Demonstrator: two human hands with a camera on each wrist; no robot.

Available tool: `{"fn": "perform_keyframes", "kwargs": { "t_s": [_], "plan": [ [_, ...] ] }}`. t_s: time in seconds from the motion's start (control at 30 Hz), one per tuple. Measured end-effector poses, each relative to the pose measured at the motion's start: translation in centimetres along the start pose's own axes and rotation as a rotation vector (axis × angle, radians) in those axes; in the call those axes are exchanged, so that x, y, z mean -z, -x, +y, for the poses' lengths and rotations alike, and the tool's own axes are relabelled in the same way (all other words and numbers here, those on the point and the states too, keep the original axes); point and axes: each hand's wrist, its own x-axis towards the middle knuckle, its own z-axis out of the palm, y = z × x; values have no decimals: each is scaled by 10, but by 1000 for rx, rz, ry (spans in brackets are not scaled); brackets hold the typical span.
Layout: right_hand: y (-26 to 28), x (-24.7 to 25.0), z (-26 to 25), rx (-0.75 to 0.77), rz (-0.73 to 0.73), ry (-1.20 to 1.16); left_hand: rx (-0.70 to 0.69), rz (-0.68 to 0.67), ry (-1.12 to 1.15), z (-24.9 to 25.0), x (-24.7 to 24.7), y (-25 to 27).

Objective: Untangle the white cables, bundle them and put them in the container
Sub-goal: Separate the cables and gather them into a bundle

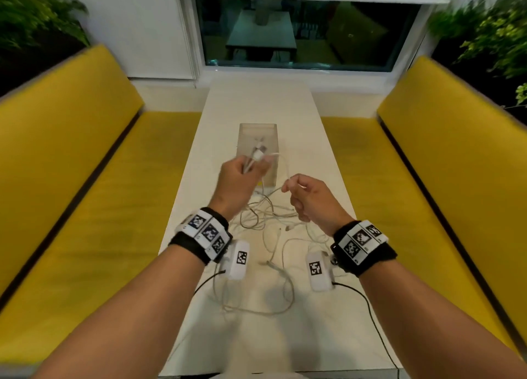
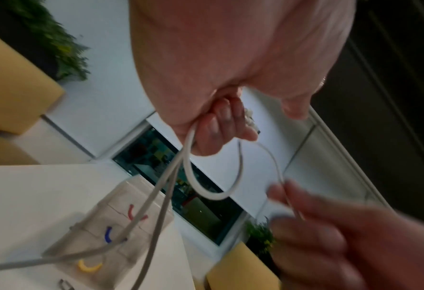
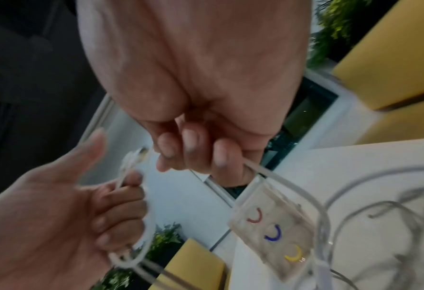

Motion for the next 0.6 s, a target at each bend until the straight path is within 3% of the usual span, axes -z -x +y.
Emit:
{"fn": "perform_keyframes", "kwargs": {
  "t_s": [0.07, 0.17, 0.33, 0.6],
  "plan": [
    [-4, -13, -10, 22, -22, 31, -35, -37, -48, -1, -15, 5],
    [-4, -21, -21, 45, -129, 33, -45, 63, -47, -4, -18, 0],
    [2, -17, -16, 66, -238, -26, -62, 81, -45, 8, -5, -8],
    [4, 13, 30, -88, -110, 150, -46, 314, -15, 2, 31, -30]
  ]
}}
